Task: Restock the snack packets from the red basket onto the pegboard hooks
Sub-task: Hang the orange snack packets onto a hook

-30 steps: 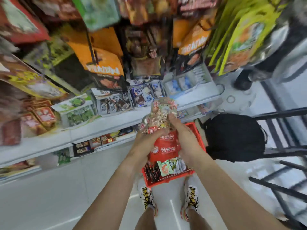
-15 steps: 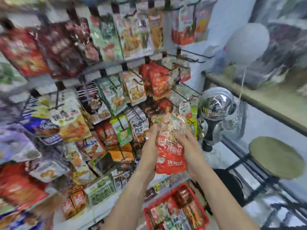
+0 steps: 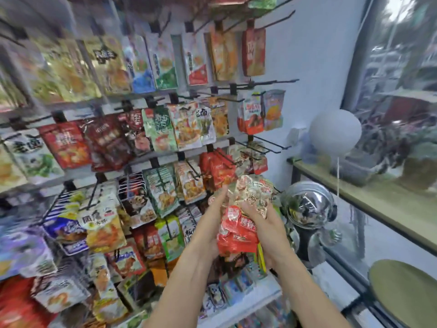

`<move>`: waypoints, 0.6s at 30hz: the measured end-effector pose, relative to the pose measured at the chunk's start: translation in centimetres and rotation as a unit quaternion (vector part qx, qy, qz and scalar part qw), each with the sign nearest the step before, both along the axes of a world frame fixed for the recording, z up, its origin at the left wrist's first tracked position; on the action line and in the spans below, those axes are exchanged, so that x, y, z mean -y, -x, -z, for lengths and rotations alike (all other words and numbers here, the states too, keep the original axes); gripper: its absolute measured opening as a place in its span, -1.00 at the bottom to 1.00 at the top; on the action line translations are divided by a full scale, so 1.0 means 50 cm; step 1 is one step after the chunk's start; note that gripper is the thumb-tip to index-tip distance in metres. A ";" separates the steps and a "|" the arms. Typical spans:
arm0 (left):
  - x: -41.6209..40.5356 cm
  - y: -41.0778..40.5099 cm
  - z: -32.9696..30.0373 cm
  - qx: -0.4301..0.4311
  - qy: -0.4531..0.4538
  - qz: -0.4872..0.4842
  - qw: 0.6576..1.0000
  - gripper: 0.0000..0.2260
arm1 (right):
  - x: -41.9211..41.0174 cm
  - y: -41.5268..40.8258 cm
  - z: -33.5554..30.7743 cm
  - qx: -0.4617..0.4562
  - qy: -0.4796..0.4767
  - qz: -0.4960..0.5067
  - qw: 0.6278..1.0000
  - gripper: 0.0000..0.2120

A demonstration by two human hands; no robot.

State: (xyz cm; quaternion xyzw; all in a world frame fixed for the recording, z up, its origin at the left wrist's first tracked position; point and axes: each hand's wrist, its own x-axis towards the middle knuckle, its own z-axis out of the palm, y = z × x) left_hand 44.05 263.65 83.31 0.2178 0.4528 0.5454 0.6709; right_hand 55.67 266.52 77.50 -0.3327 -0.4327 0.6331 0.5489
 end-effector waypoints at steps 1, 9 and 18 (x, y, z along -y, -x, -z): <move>-0.010 -0.007 -0.002 0.014 0.001 0.001 1.000 -0.52 | -0.015 -0.005 0.004 -0.001 -0.002 -0.003 1.000 -0.38; -0.083 -0.070 0.018 0.026 -0.007 0.036 0.999 -0.66 | -0.121 -0.073 0.018 0.025 -0.016 0.018 0.999 -0.11; -0.148 -0.104 0.048 -0.015 -0.014 -0.006 1.000 -0.69 | -0.214 -0.164 0.074 0.051 0.031 0.059 0.996 -0.32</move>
